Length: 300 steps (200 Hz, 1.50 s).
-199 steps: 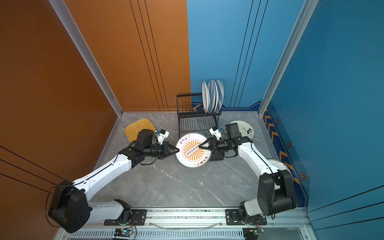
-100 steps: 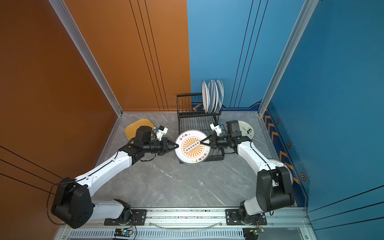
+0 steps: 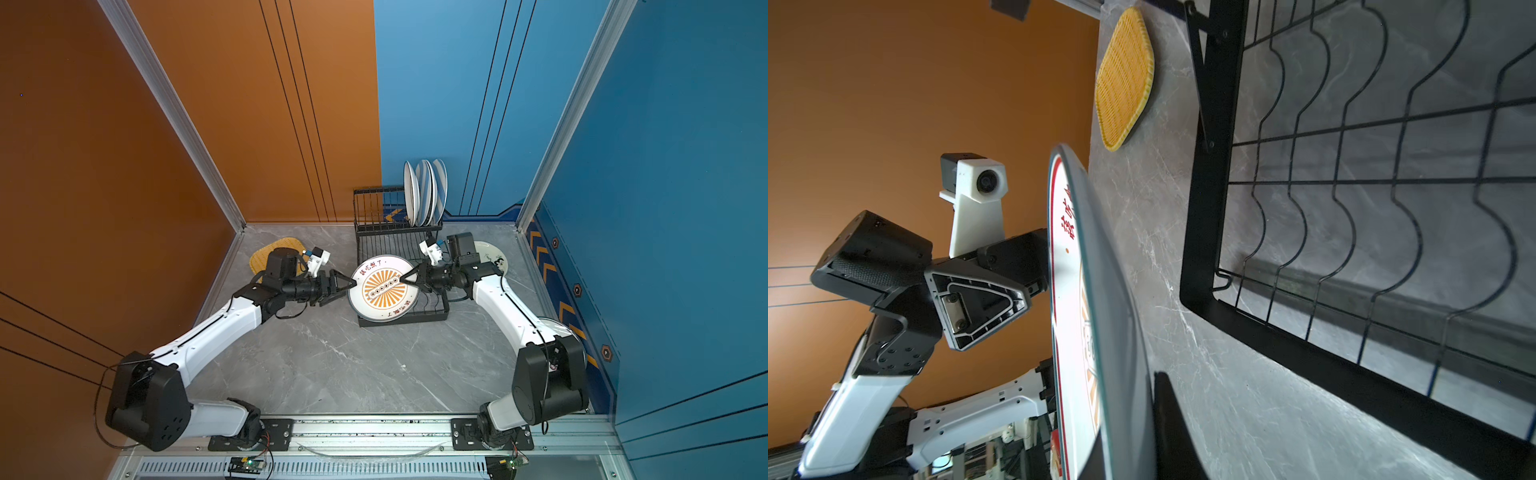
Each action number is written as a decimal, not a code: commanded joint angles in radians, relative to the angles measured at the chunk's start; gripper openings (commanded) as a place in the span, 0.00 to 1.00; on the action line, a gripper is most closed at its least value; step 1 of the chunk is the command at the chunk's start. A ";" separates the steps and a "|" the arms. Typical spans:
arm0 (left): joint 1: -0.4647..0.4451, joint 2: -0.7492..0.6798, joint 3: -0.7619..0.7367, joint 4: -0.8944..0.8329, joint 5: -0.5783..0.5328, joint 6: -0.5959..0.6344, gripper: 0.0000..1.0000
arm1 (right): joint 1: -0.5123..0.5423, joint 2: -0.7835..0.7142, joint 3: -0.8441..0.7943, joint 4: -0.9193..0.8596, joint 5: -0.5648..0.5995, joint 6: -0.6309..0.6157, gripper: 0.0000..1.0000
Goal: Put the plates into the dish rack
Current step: 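Open left gripper while right gripper lifts the sunburst plate toward the rack, then lower the sunburst plate into the rack slot beside the cloud-emblem plate with right gripper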
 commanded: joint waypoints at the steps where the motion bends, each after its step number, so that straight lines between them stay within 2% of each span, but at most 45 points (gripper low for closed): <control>1: 0.025 -0.009 0.032 -0.114 -0.060 0.075 0.84 | 0.021 -0.080 0.101 -0.191 0.215 -0.078 0.00; 15: 0.036 0.000 0.031 -0.135 -0.077 0.094 0.85 | 0.039 -0.109 0.147 -0.252 0.353 -0.093 0.00; 20: 0.039 0.002 0.031 -0.135 -0.077 0.097 0.90 | 0.050 -0.118 0.167 -0.275 0.404 -0.102 0.00; 51: 0.050 0.017 0.038 -0.146 -0.083 0.119 0.98 | 0.110 -0.142 0.312 -0.386 0.654 -0.138 0.00; 94: 0.055 0.042 0.057 -0.177 -0.109 0.152 1.00 | 0.215 -0.079 0.572 -0.483 0.994 -0.196 0.00; 142: 0.060 0.062 0.059 -0.198 -0.117 0.178 1.00 | 0.340 0.066 0.808 -0.431 1.310 -0.330 0.00; 192: 0.071 0.054 0.083 -0.222 -0.119 0.207 0.99 | 0.422 0.216 0.947 -0.221 1.518 -0.500 0.00; 247: 0.100 0.022 0.039 -0.235 -0.109 0.227 0.98 | 0.489 0.345 1.003 0.034 1.703 -0.680 0.00; 300: 0.114 0.009 0.014 -0.236 -0.103 0.234 0.98 | 0.493 0.448 1.023 0.238 1.795 -0.816 0.00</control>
